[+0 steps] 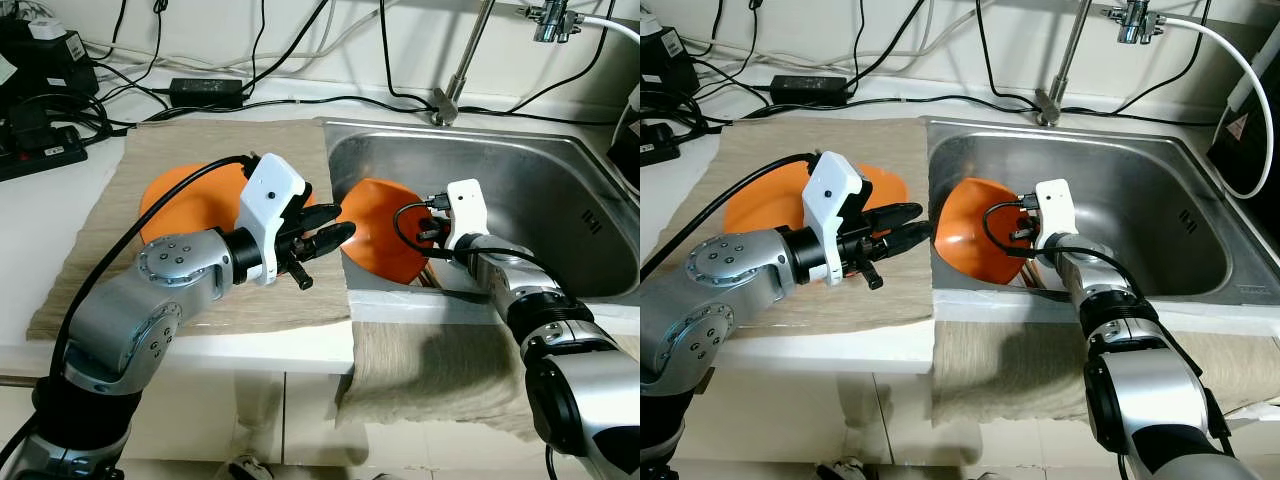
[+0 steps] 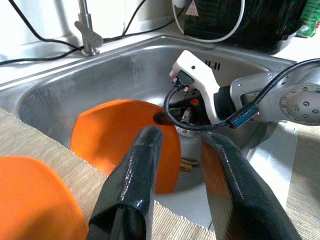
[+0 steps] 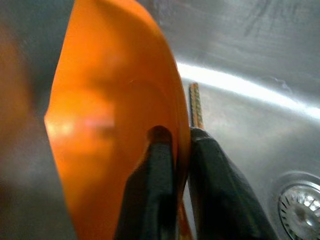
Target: Kitchen organization
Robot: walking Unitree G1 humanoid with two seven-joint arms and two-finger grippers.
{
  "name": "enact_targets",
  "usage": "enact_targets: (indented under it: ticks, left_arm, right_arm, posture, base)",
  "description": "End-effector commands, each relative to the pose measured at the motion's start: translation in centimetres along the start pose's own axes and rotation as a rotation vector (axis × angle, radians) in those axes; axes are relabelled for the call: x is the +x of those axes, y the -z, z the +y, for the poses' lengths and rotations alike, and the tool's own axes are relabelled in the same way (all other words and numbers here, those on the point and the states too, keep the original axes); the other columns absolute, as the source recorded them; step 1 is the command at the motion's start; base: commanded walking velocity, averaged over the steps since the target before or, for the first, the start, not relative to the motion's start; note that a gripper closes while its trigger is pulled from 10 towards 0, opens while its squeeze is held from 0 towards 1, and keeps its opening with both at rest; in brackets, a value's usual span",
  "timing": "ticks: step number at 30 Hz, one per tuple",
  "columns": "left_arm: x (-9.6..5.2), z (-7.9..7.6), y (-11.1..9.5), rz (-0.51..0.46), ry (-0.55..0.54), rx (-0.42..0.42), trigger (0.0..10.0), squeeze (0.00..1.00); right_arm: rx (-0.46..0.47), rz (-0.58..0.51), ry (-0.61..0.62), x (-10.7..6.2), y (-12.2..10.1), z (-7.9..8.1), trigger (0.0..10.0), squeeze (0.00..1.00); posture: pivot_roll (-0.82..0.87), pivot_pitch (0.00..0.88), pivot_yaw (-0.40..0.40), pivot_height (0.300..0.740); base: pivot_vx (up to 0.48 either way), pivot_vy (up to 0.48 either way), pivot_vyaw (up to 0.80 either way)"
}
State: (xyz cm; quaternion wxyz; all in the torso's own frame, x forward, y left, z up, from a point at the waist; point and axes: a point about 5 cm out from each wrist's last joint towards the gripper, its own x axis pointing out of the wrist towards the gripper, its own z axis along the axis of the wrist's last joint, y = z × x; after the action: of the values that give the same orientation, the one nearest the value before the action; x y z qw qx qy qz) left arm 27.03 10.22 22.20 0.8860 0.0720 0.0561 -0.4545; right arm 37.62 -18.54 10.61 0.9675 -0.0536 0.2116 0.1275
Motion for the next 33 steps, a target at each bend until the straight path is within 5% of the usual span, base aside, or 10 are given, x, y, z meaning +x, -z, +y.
enact_targets:
  ticks: [1,9,10,11,16,19,22,23,30,33]
  left_arm:
    - [-0.1,0.1,-0.2,0.009,-0.005,0.015,10.0,0.00]
    - [-0.8,1.6,-0.4,-0.006,-0.082,0.009,10.0,0.00]
    - [-0.9,1.9,-0.4,-0.004,-0.096,0.007,10.0,0.00]
    - [-1.0,2.1,-0.3,-0.001,-0.107,0.006,10.0,0.00]
    - [-1.9,2.7,-0.2,0.013,-0.141,0.006,10.0,0.00]
    - [-3.4,4.5,0.0,0.028,-0.260,0.008,10.0,0.00]
    - [-6.1,8.0,0.2,0.048,-0.517,-0.044,10.0,0.00]
    - [-7.4,9.1,0.4,0.063,-0.596,-0.088,10.0,1.00]
    - [-11.2,11.1,1.2,0.102,-0.725,-0.196,10.0,1.00]
    - [-12.1,11.8,1.9,0.051,-0.743,-0.346,10.0,1.00]
  right_arm:
    - [-0.053,-0.047,0.024,-0.2,-1.6,-0.9,10.0,1.00]
    - [-0.207,-0.077,0.085,-1.1,-3.4,-3.0,10.0,1.00]
    - [-0.225,-0.076,0.094,-1.2,-3.6,-3.3,10.0,0.24]
    - [-0.240,-0.076,0.101,-1.3,-3.8,-3.5,10.0,0.00]
    - [-0.291,-0.081,0.105,-1.7,-4.6,-4.2,10.0,0.00]
    - [-0.211,-0.211,-0.039,-1.9,-6.2,-2.9,10.0,0.00]
    - [-0.138,-0.385,-0.227,-2.8,-7.8,-0.8,10.0,0.00]
    - [-0.125,-0.432,-0.285,-3.4,-8.1,0.1,10.0,0.00]
    - [-0.085,-0.508,-0.446,-5.2,-7.9,3.4,10.0,0.00]
    - [-0.045,-0.508,-0.502,-5.6,-7.0,4.8,10.0,0.00]
  posture:
    - [0.00,0.000,-0.050,0.740]
    - [0.00,0.000,-0.045,0.740]
    - [0.00,0.000,-0.046,0.740]
    - [0.00,0.000,-0.047,0.740]
    - [0.00,0.000,-0.051,0.740]
    - [0.00,0.000,-0.057,0.740]
    - [0.01,0.000,-0.067,0.740]
    - [0.01,0.000,-0.067,0.740]
    - [0.01,0.000,-0.071,0.740]
    - [0.00,0.000,-0.073,0.740]
  base:
    - [0.000,0.000,0.00]
    - [0.000,0.000,0.00]
    - [0.000,0.000,0.00]
    - [0.000,0.000,0.00]
    - [0.000,0.000,0.00]
    - [0.000,0.000,0.00]
    - [0.000,0.000,0.00]
    - [0.000,0.000,0.00]
    - [0.000,0.000,0.00]
    - [0.000,0.000,0.00]
